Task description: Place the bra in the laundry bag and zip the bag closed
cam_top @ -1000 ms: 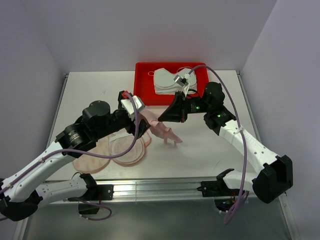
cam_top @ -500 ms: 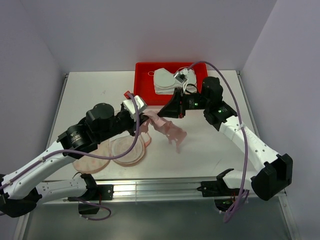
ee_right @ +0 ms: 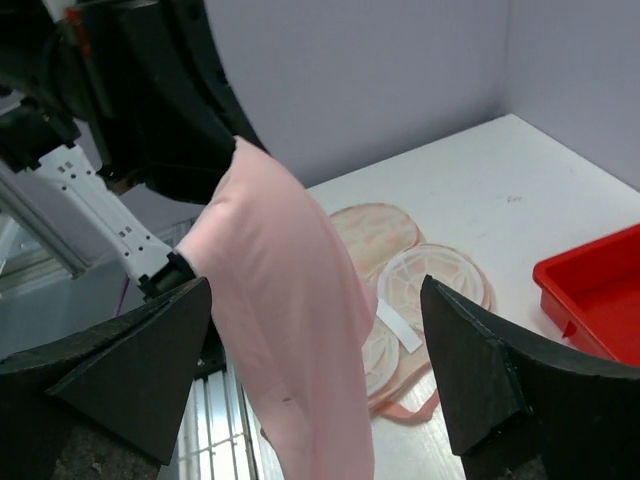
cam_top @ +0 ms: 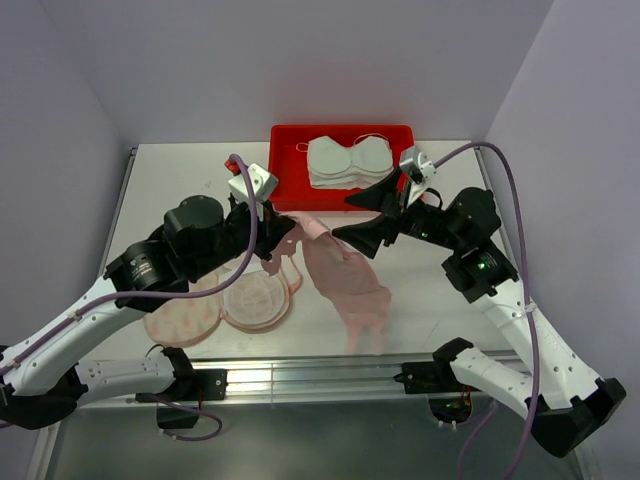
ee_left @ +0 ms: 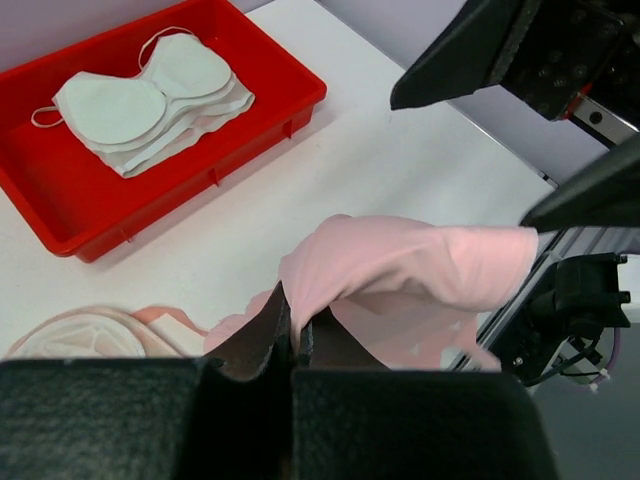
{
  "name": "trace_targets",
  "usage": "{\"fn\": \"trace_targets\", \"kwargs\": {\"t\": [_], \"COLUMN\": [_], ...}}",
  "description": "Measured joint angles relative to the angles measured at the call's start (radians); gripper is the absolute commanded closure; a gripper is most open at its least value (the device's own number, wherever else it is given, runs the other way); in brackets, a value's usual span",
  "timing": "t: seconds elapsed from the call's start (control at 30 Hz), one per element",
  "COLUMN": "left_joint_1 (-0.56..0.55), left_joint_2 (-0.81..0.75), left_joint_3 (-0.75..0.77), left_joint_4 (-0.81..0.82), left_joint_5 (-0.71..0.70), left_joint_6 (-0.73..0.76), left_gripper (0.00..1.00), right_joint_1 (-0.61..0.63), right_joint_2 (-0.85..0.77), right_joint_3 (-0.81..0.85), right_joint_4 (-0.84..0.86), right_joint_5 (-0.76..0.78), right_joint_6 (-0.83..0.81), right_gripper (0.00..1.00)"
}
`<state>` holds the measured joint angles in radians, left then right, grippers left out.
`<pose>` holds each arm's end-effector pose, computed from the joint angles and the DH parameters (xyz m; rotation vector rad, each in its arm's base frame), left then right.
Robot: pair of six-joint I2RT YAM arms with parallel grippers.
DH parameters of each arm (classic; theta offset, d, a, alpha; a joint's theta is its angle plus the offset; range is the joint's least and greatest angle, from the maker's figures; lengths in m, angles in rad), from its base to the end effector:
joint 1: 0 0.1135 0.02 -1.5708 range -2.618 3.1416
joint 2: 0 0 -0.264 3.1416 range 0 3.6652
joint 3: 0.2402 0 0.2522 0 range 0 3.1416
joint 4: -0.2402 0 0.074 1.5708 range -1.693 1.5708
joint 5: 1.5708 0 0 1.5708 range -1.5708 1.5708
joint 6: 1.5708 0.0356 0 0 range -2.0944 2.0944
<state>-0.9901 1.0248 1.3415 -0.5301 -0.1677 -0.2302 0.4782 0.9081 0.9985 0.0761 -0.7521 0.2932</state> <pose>0.1167 -0.1670 0.4493 0.5654 1.7512 -0.7220 0.1617 0.1112 0.4201 -0.7860 1.3440 1.1435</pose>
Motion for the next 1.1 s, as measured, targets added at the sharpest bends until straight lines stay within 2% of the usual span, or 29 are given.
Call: {"fn": "trace_targets", "kwargs": {"t": [0.3,0.33,0.5,0.7,0.9,1.03,1.1], "left_joint_1": [0.0,0.0,0.0,0.0,0.0,0.0,0.0], "left_joint_2": [0.029,0.029,0.037,0.061,0.076,0.085,0.086], "left_joint_3": [0.08,0.082,0.094,0.118,0.135,0.161,0.165], "left_joint_4": [-0.037,-0.037,-0.045,-0.063,-0.077,-0.079,-0.078], "left_joint_5": [-0.014,-0.013,-0.013,-0.03,-0.063,-0.053,-0.045], "left_joint_6": [-0.013,-0.018,-0.028,-0.042,-0.047,-0.049,-0.05], "left_gripper": [1.0,1.0,1.0,1.0,1.0,1.0,1.0], "right_joint_1": [0.013,0.021,0.097,0.144,0.146,0.146,0.148], "right_joint_2": [0.038,0.046,0.109,0.121,0.031,0.01,0.026], "right_joint_3": [-0.007,-0.004,0.009,0.015,0.007,0.007,0.008], "right_joint_4": [-0.016,-0.031,-0.095,-0.147,-0.148,-0.133,-0.132], "right_joint_5": [-0.081,-0.08,-0.068,-0.006,0.128,0.174,0.192], "right_joint_6": [-0.077,-0.086,-0.131,-0.162,-0.166,-0.177,-0.181], "right_gripper": [0.04,0.07,0.08,0.07,0.06,0.13,0.23]}}
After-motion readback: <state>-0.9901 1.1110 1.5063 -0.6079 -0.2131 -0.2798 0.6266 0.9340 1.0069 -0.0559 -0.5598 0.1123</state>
